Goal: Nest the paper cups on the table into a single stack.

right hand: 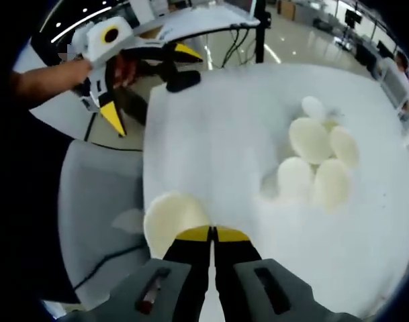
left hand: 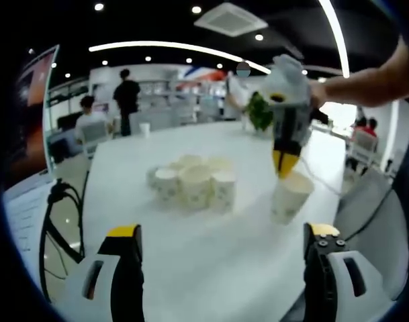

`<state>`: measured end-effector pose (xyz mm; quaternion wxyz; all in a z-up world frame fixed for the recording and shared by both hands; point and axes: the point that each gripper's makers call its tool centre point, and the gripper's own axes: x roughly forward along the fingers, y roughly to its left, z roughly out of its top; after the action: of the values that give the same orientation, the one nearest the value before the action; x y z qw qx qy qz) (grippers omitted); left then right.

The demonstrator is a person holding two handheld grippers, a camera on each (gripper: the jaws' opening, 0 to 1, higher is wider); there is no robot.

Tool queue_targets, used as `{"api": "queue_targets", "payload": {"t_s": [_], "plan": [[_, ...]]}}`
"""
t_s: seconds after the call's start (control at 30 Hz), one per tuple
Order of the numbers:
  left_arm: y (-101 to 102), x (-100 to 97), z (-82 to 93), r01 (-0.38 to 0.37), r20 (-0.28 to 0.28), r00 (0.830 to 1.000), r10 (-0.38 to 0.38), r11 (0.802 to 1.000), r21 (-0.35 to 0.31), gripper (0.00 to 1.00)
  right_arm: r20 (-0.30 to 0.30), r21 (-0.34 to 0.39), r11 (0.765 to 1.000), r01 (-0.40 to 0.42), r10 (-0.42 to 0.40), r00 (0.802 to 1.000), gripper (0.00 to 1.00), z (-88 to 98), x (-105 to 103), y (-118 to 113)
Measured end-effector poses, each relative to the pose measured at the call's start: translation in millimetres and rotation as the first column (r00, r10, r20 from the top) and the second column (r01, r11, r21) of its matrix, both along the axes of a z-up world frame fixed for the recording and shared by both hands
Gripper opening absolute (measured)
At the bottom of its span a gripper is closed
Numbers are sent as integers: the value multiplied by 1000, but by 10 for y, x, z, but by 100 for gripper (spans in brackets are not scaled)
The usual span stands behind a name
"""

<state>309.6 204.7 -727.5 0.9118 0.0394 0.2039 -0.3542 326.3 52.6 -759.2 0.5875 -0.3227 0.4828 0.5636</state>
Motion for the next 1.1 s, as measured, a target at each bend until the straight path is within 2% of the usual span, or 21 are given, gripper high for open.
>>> {"api": "queue_targets", "payload": {"t_s": [0.33,0.57,0.83,1.1], "plan": [[5,-4,-39,-5,-8,1000,5,1000,-1,98,-9,2,1000,20,-20,1000,0,-177,17,7],[-2,-8,-44,-7,-11,1000,7,1000,-5,98,-1,12,999,41,-41,999,0,-273,44,16],[6,-29,-62,-8,-18,1000,8,1000,-7,98,26,-10,999,40,-40,999,0,-413,18,-15],[2,-34,-75,1,-22,1000,-1,1000,1,98,29,8,1000,30,-31,999,0,-410,15,12]]}}
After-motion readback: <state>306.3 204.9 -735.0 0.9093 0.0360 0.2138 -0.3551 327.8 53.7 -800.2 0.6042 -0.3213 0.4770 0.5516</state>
